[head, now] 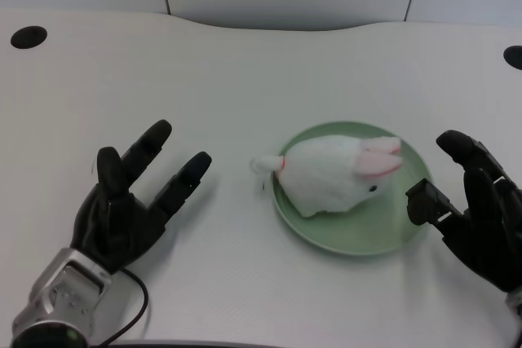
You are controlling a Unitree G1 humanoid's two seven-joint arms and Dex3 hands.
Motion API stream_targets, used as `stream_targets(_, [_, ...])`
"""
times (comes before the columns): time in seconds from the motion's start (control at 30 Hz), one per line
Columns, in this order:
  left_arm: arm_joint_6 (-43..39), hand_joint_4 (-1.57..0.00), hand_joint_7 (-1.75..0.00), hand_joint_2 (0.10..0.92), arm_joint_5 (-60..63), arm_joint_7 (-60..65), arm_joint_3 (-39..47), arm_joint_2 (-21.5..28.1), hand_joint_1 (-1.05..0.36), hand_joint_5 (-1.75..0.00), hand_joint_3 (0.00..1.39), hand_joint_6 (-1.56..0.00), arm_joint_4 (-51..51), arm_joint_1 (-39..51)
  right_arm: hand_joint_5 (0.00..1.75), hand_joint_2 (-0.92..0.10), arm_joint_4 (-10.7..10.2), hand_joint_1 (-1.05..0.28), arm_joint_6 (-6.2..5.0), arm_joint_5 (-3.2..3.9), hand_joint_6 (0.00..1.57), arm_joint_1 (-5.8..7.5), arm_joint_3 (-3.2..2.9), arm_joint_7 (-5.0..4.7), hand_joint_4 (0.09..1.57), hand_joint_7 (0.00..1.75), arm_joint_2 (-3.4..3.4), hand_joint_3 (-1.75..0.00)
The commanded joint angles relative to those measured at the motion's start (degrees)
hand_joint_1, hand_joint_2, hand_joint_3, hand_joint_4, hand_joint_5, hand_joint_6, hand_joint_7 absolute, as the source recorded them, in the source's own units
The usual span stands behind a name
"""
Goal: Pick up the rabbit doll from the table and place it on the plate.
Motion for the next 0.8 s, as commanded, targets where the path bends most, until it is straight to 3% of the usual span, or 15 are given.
stream_targets(0.03, [0.66,-0.32,-0.03,0.921,-0.34,1.47,-0.27,0.73,-0.91,-0.13,0.6,-0.18,-1.5,1.75,1.75,-0.92,0.94,-0.66,0.21,0.0,0.63,-0.44,-0.82,-0.03,0.63,1.36,-1.21,-0.18])
stream_targets(0.13, [0.83,-0.37,-0.04,0.921,-0.28,1.54,-0.73,0.92,-0.91,-0.15,0.57,-0.23,-2.39,2.64,1.75,-0.92,0.93,-0.65,0.23,0.23,0.63,-0.13,-0.93,0.42,0.62,1.35,-1.49,-0.19])
stream_targets(0.2, [0.49,-0.4,-0.04,0.921,-0.18,1.0,-1.25,0.99,-0.91,-0.15,0.56,-0.25,-3.06,3.14,1.75,-0.92,0.63,-0.65,-0.63,-0.29,0.63,0.34,-0.89,0.52,0.62,1.35,-1.73,-0.2])
stream_targets(0.33, [0.52,-0.41,-0.04,0.921,-0.43,0.8,-1.59,1.06,-0.9,-0.15,0.55,-0.26,-3.46,3.17,1.75,-0.92,1.04,-0.65,-1.31,-0.25,0.62,0.41,-1.0,1.33,0.61,1.34,-2.01,-0.22])
stream_targets(0.4, [0.79,-0.42,-0.04,0.921,-0.69,1.2,-1.49,1.23,-0.9,-0.15,0.55,-0.28,-3.53,2.84,1.75,-0.92,0.94,-0.64,-1.09,-0.06,0.62,0.46,-1.09,0.91,0.61,1.34,-1.94,-0.22])
stream_targets(0.5, [0.67,-0.44,-0.04,0.921,-0.76,1.53,-1.51,1.37,-0.9,-0.16,0.54,-0.31,-3.42,2.51,1.75,-0.92,1.45,-0.64,-1.48,-0.27,0.62,0.21,-1.1,0.9,0.61,1.33,-2.08,-0.22])
stream_targets(0.7, [0.69,-0.45,-0.03,0.921,-0.91,1.38,-1.7,1.24,-0.9,-0.15,0.55,-0.31,-2.96,2.03,1.75,-0.92,3.45,-0.65,-2.67,-0.8,0.63,-0.72,-1.14,1.84,0.61,1.35,-2.86,-0.23])
stream_targets(0.8, [0.7,-0.45,-0.02,0.921,-0.82,1.36,-2.15,0.72,-0.9,-0.14,0.55,-0.31,-3.38,2.19,1.75,-0.92,4.42,-0.64,-1.99,-0.43,0.64,-1.17,-1.62,2.15,0.61,1.37,-3.33,-0.23])
